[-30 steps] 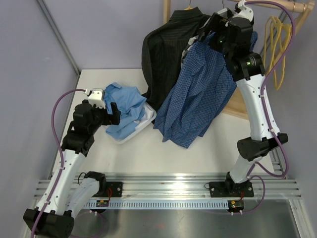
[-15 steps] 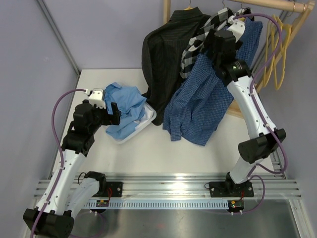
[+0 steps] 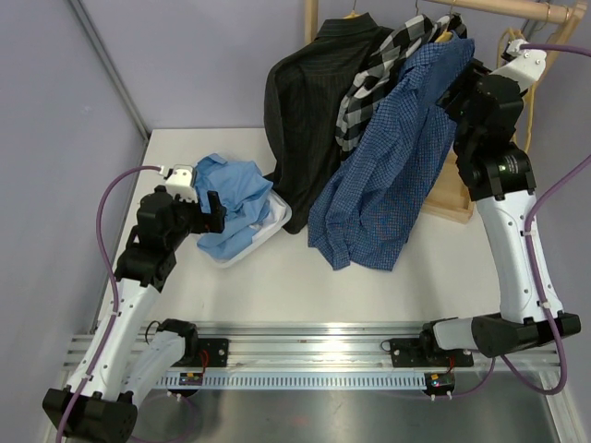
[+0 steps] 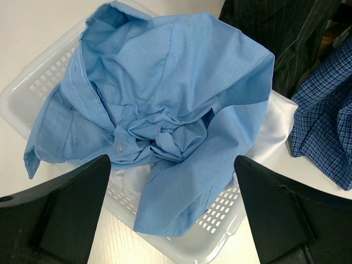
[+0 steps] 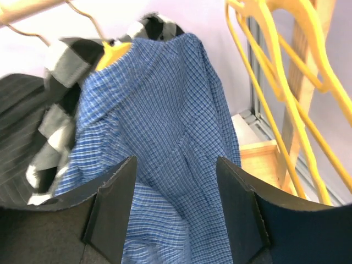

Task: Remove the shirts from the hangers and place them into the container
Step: Grab a hanger with a shirt on it with the right arm

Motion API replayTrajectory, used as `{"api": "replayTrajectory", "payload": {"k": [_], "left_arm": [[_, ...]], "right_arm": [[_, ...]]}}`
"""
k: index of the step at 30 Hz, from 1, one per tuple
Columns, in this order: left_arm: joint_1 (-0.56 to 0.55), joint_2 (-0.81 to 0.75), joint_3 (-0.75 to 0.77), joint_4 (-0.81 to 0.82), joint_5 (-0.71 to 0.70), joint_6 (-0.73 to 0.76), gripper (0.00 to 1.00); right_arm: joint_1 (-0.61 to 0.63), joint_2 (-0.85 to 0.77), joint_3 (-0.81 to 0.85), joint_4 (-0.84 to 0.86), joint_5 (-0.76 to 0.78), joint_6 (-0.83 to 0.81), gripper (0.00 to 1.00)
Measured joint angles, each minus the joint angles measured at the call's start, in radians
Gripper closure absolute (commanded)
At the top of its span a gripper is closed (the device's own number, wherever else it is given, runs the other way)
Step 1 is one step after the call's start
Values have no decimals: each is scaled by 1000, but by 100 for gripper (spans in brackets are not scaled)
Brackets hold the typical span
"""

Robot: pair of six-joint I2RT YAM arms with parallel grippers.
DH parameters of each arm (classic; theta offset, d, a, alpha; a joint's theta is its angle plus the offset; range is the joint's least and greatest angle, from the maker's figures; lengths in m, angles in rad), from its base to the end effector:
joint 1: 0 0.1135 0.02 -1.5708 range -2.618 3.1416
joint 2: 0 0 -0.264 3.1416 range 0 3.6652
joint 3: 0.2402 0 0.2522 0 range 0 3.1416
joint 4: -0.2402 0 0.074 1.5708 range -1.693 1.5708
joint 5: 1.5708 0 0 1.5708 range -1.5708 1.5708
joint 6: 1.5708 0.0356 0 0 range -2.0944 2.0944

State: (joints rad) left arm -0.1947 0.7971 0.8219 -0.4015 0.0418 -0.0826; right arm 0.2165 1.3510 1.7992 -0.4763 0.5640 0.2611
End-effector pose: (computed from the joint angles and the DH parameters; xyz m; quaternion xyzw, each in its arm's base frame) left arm 0.1771 -0.0364 0.3281 0.0581 0.8249 -0.0948 0.5543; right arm 0.2592 0.0375 0.5284 0.2093 0.6842 -0.0355 0.6978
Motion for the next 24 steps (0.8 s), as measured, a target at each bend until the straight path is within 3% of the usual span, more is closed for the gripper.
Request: {"api": "replayTrajectory", "payload": {"k": [4,7,15,24], "left_arm": [[-4,0,0,0,0,0,1],[-6,0,0,0,0,0,1],[-10,-6,0,0,0,0,1],[-11,-6,0,0,0,0,1]], "right_arm": [[-54,0,-42,0,-119,-4,19],[-58,-9,-95,11,-293,-22,10],[-58,72,32,6,-515,9,8],[-41,275,222,-40,-546,76,12]]}}
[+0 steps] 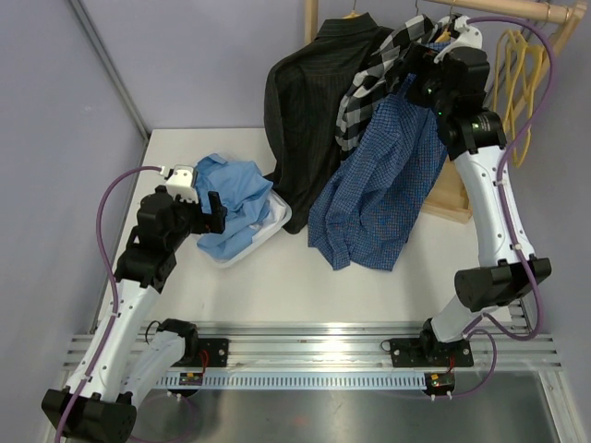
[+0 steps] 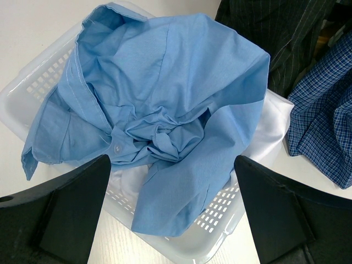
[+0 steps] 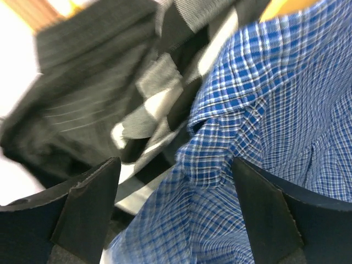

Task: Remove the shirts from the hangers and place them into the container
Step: Grab a hanger with a shirt on it with the right arm

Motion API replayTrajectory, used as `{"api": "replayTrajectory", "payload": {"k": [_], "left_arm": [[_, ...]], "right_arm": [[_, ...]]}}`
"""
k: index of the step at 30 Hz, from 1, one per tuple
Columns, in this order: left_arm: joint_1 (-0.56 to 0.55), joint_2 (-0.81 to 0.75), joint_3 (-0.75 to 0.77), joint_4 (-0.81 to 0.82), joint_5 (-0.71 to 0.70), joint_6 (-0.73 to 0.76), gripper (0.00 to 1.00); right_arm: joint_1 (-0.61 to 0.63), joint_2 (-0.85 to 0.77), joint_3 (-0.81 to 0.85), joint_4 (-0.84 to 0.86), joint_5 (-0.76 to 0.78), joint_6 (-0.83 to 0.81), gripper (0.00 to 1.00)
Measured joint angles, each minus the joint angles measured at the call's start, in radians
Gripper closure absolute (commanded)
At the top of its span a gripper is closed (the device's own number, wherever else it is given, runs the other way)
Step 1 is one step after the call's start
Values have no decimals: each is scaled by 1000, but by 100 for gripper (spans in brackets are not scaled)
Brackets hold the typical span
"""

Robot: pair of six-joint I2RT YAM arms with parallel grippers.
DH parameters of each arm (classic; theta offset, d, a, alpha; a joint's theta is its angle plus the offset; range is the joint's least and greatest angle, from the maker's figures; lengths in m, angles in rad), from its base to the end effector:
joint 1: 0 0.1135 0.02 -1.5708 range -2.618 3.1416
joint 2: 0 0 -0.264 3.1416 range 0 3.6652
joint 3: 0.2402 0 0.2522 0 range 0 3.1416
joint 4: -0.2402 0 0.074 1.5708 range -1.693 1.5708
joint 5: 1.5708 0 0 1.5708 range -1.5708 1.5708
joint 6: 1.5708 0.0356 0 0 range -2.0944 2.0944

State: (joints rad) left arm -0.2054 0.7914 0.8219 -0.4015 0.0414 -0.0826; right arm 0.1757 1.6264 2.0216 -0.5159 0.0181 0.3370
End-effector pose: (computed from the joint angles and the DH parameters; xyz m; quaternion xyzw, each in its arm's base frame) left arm 0.1755 -0.0381 0.3290 0.0623 0.8229 -0.0979 0.5561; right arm 0.3412 0.0599 0.5136 0.0663 0.7455 0.1616 0.6432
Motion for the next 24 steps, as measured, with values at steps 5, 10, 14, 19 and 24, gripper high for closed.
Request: {"api": "replayTrajectory", "payload": {"k": [5,10,14,19,24], "left_arm": [[0,0,0,0,0,0,1],[0,0,0,0,0,0,1],[0,1,0,0,0,0,1],[-4,0,0,0,0,0,1],[-8,0,0,0,0,0,1]], "right_arm": [[41,41,-3,-37,113,-10,30],[56,-18,-65,-31,213,-42,47],[56,-87,-111,-29,275,-73,52],[39,-151,-156,-27,315,-107,57],[-35,-159,-169,-42,302,-108,59]]}}
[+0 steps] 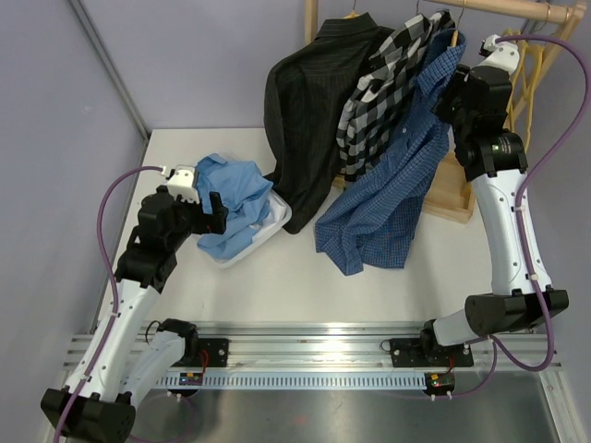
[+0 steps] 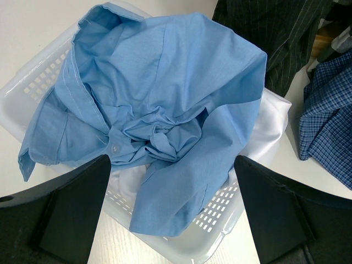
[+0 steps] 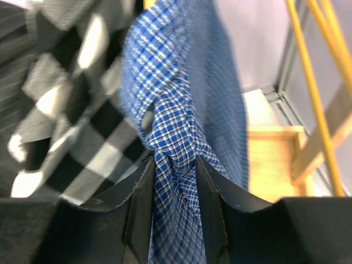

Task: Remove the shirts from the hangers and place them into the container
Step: Grab a hanger with a shirt on it with the right arm

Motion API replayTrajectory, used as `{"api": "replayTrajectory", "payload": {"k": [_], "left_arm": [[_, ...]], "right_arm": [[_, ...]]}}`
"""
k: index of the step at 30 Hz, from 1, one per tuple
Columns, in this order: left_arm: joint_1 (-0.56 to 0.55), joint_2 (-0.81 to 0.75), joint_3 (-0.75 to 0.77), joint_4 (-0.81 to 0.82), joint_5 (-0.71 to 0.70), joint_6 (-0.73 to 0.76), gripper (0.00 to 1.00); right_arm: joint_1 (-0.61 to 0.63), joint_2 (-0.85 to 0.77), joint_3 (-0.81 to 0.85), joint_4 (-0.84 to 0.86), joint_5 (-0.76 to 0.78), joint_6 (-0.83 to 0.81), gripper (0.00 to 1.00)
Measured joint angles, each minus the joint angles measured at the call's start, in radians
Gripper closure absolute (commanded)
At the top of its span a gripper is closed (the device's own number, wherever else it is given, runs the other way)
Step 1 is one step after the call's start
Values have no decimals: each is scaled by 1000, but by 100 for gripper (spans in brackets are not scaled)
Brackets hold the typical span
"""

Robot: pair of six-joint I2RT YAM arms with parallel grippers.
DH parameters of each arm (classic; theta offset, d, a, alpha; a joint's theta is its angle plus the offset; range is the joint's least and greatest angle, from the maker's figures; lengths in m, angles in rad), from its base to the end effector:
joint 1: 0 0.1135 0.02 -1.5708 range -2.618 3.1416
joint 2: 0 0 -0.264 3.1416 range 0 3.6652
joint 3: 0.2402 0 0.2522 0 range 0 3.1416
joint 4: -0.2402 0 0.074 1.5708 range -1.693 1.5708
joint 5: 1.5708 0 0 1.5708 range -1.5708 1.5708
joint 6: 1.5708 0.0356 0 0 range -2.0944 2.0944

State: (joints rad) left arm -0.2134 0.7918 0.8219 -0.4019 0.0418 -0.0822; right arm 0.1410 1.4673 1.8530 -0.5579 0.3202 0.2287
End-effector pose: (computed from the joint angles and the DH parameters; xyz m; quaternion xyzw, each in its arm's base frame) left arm 0.1753 -0.0395 0.3289 0.0659 0.8229 -0.1001 0.5554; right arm 0.3019 0.0315 0.5054 0.1356 0.7503 -0.0031 0.6470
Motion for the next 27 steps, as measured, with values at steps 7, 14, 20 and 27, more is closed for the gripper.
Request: {"api": "replayTrajectory", "payload": {"k": [7,14,20,27], "left_arm": [[-8,0,0,0,0,0,1],[-10,0,0,0,0,0,1],[-15,0,0,0,0,0,1],[-17,0,0,0,0,0,1]], "right_arm": [[-47,7,-8,-20,-34,0,61],[-66,35,-8,-19,-87,-40,96],[-68,40,9,-28,-137,-132,100],[-70,35,13,-27,-158,-242,100]]}}
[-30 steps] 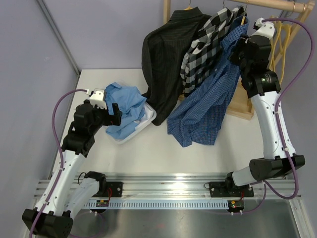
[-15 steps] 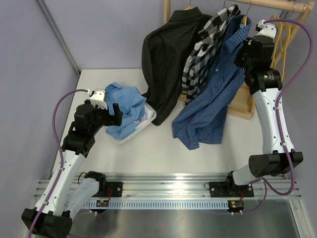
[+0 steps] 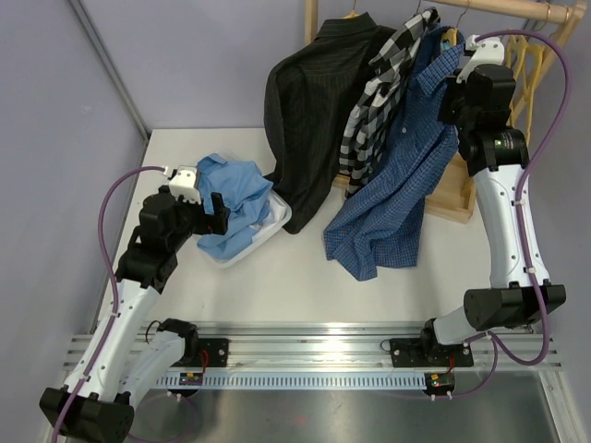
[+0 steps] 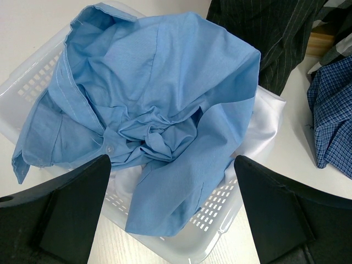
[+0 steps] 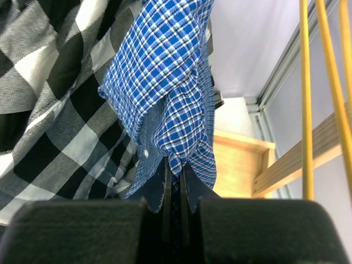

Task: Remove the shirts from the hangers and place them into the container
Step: Grab a hanger with a shirt on it with the right arm

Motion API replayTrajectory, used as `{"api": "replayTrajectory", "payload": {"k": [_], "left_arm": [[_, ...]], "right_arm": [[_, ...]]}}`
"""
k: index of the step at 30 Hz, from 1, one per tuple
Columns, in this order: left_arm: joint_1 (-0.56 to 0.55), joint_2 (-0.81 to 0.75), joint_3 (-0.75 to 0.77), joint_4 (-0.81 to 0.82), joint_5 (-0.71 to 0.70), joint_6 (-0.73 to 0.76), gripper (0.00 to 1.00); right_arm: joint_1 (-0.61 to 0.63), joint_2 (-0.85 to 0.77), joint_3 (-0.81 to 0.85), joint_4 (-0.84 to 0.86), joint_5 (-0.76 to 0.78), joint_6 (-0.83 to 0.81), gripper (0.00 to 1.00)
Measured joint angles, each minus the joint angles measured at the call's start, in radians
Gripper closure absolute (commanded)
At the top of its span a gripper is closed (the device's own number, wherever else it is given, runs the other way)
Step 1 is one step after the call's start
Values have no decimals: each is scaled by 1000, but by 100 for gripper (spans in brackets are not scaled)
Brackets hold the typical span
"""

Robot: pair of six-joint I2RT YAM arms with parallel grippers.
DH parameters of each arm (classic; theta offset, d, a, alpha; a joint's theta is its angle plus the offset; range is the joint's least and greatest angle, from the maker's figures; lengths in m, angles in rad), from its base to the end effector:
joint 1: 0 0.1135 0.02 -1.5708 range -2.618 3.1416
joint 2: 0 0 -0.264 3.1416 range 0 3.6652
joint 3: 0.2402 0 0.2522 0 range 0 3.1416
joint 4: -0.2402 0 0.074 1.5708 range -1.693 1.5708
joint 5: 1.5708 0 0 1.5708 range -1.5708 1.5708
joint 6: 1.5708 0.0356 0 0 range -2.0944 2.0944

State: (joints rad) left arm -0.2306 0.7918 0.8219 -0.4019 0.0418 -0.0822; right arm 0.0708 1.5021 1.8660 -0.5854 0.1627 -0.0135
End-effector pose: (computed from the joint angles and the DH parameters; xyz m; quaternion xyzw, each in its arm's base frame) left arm 0.1746 -0.0425 0.3289 0.0730 0.8223 -0.1049 0.5545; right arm 0.3155 0.0166 0.4962 0.0179 0.7798 -0.0456 0.6241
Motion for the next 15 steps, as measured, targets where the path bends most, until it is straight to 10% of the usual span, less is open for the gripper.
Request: {"api": "replayTrajectory", "payload": {"k": [15], "left_arm": [[-4,0,0,0,0,4,1]], "right_arm": [[0,-148,-89,93,-27,-111,100]]}}
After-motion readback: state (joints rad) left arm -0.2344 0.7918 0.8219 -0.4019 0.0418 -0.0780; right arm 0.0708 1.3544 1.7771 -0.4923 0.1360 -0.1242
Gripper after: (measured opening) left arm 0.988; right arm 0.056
